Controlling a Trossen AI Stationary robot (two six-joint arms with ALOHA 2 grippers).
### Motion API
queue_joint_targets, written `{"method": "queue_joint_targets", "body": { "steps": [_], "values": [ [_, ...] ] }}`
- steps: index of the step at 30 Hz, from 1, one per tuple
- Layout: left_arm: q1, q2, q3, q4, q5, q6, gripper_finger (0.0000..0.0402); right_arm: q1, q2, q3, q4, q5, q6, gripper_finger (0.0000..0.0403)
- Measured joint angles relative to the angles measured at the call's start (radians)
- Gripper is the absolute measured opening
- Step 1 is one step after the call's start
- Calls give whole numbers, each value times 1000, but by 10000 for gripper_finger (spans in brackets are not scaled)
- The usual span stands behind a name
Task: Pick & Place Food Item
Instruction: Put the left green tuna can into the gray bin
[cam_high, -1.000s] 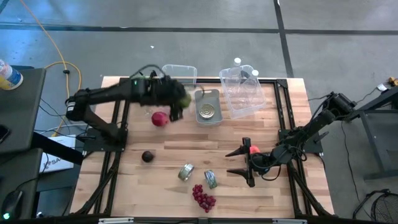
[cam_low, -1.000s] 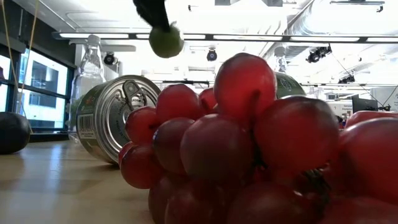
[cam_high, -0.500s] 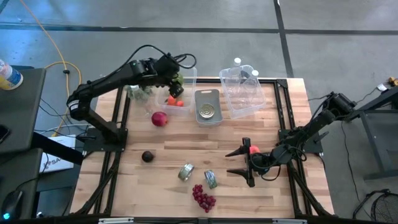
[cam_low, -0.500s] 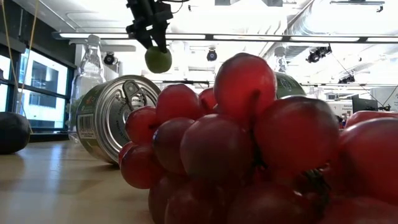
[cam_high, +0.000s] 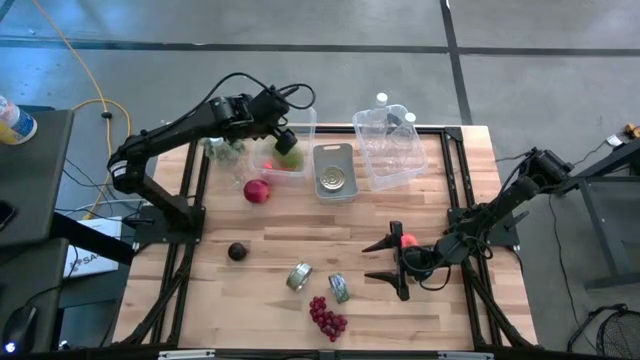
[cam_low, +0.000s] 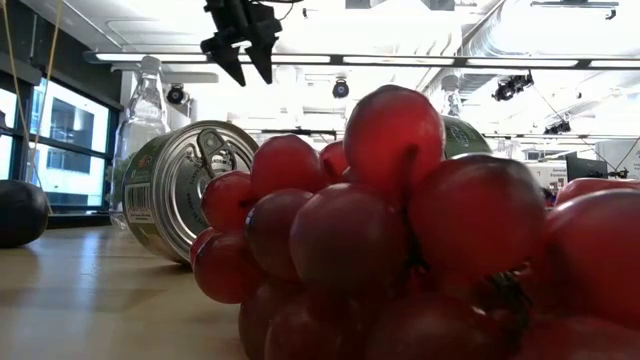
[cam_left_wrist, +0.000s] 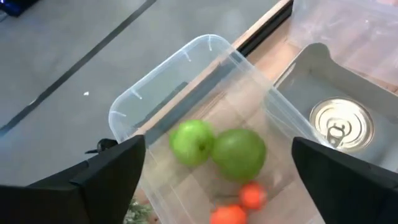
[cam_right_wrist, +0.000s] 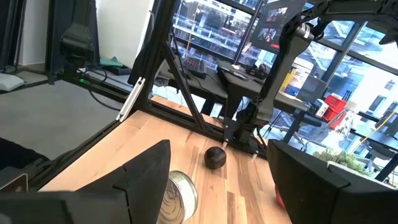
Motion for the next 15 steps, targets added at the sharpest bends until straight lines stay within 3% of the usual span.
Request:
{"method": "queue_joint_targets", "body": {
  "steps": [7,15],
  "values": [
    [-29,-3,0,22,-1,114,395,0,0,0,-4,0,0,258],
    [-164,-17,2,68,-3,313,395,0,0,0,-4,0,0,258]
  ]
}}
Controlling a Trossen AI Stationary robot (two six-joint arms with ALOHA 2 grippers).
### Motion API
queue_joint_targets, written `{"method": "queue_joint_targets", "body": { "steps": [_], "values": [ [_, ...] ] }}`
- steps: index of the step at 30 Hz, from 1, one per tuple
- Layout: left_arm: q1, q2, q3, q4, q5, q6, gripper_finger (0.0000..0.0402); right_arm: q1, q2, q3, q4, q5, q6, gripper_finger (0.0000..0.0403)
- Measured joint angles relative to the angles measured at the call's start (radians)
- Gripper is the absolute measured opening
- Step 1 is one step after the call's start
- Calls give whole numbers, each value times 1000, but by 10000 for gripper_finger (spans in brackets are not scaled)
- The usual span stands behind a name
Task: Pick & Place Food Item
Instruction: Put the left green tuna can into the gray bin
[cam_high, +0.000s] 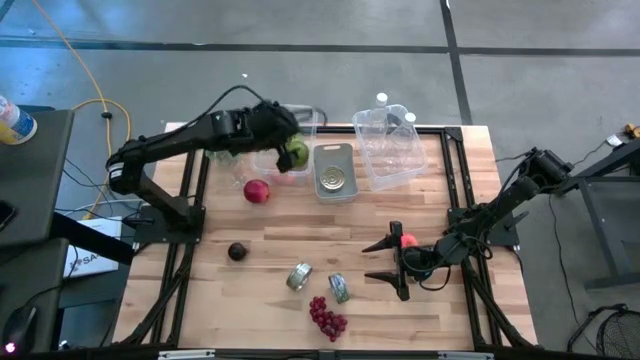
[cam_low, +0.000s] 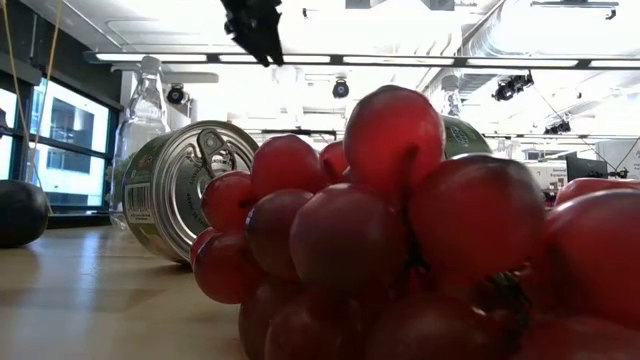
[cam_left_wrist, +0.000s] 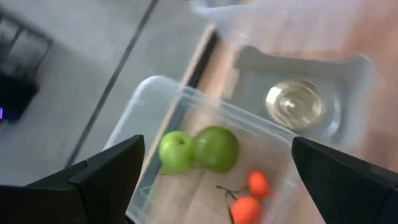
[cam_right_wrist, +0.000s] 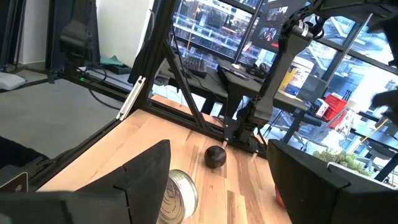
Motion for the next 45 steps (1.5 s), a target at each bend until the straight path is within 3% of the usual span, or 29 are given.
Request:
{"method": "queue_joint_targets", "body": {
  "steps": [7,13,18,21,34,39,45],
  "values": [
    [-214,-1,0,-176,9,76,396,0,0,0,-7,0,7,258],
    [-415,-1,0,-256,31,-62,396,0,0,0,-7,0,38,258],
    [-555,3,0,-235,188,-201,396,0,0,0,2,0,38,258],
    [-639,12,-6,-209,232,-329,396,0,0,0,4,0,38,258],
    [-972,168,-124,-36,-163,-826,396,0,0,0,17,-1,-17,258],
    [-1014,252,-139,-37,-194,-990,396,0,0,0,19,-3,-70,258],
    [-1037,344,-139,-38,-335,-1170,396,0,0,0,60,-3,-134,258]
  ]
}}
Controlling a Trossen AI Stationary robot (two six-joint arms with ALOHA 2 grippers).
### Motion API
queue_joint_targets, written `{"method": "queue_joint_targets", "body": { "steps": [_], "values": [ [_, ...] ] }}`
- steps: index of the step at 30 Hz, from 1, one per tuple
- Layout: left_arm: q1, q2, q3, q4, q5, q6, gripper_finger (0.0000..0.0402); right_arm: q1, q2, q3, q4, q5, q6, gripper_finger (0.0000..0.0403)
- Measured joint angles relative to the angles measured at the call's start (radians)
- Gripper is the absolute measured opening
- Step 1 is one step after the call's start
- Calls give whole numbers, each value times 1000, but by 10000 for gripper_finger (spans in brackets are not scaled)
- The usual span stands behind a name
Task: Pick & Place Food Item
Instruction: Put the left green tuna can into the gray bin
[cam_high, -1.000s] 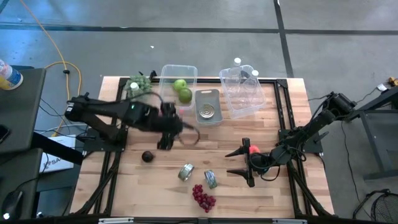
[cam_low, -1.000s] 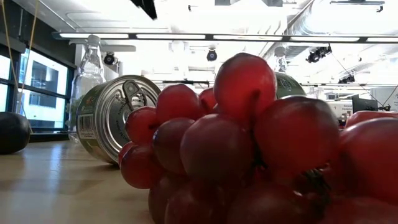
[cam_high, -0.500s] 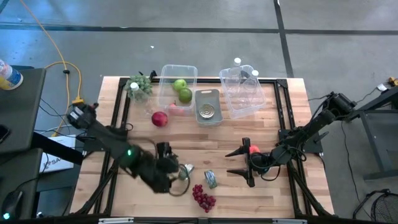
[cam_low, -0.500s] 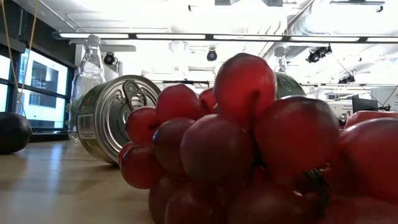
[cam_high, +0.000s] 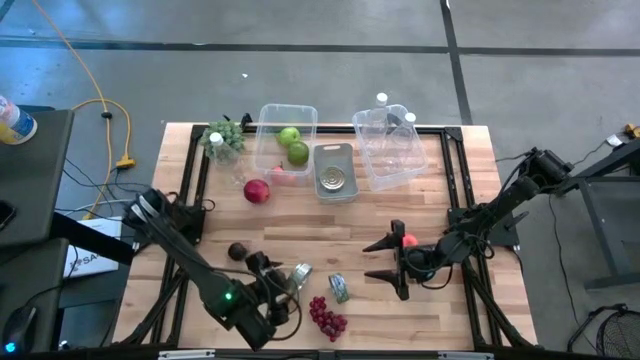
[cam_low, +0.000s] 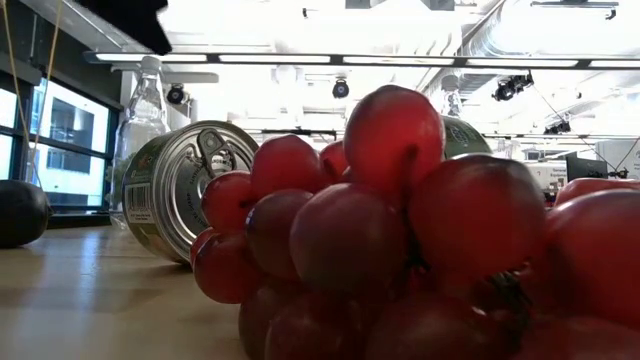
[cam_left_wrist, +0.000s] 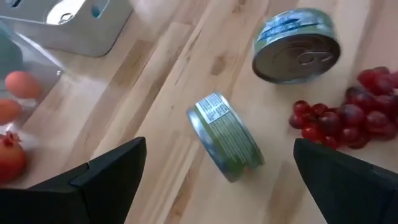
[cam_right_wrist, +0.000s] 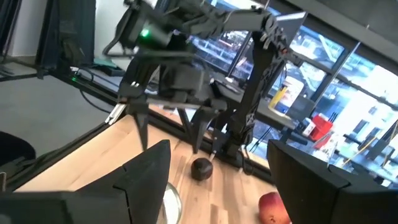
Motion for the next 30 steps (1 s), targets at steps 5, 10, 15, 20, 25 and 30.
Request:
{"method": "queue_joint_targets", "body": {
  "steps": [5,10,15,20,25,30],
  "values": [
    [-1,46,0,-3,-25,-69,396,0,0,0,20,0,-82,258],
    [1,93,0,-11,-58,-119,396,-12,0,0,24,-7,-118,258],
    [3,129,-3,-14,-85,-198,396,-34,0,0,23,-9,-87,258],
    [9,177,-4,-40,-110,-226,396,-53,0,0,23,-88,-37,258],
    [25,216,-5,-34,-96,-239,396,-53,0,0,23,-133,22,258],
    [27,243,-5,-25,-97,-233,396,-52,0,0,20,-139,109,258]
  ]
}}
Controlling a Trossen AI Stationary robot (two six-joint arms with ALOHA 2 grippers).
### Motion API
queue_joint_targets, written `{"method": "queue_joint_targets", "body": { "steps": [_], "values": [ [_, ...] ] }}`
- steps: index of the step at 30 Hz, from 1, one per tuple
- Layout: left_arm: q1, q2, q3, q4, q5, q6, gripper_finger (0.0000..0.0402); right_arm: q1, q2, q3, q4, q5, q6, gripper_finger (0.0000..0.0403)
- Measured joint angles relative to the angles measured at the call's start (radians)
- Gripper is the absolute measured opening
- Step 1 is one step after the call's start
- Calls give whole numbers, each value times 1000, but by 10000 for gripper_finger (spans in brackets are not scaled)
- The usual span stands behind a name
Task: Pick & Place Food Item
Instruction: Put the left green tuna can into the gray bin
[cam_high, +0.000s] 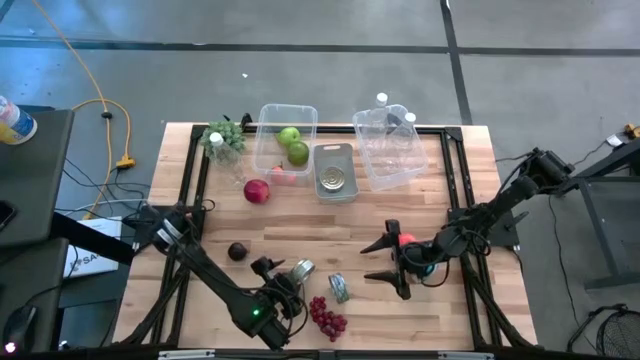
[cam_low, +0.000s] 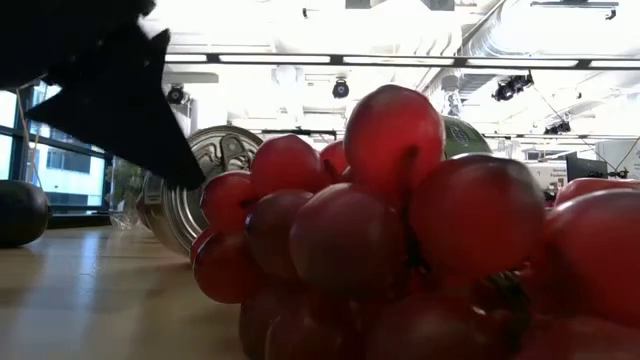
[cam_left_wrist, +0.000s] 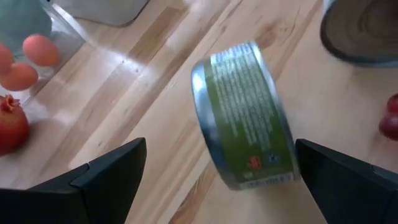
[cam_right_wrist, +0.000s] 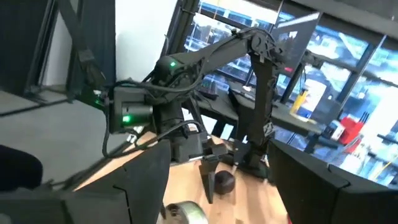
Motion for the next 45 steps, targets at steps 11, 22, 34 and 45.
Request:
{"method": "queue_joint_targets", "body": {
  "steps": [11,22,34,45],
  "values": [
    [60,29,0,82,38,169,346,0,0,0,-66,0,141,258],
    [100,29,0,75,81,247,160,0,0,0,-86,0,201,258],
    [98,20,0,61,93,335,129,1,0,0,-129,-1,275,258],
    [86,-150,0,56,-37,466,129,43,1,0,-199,-1,287,258]
  ]
}}
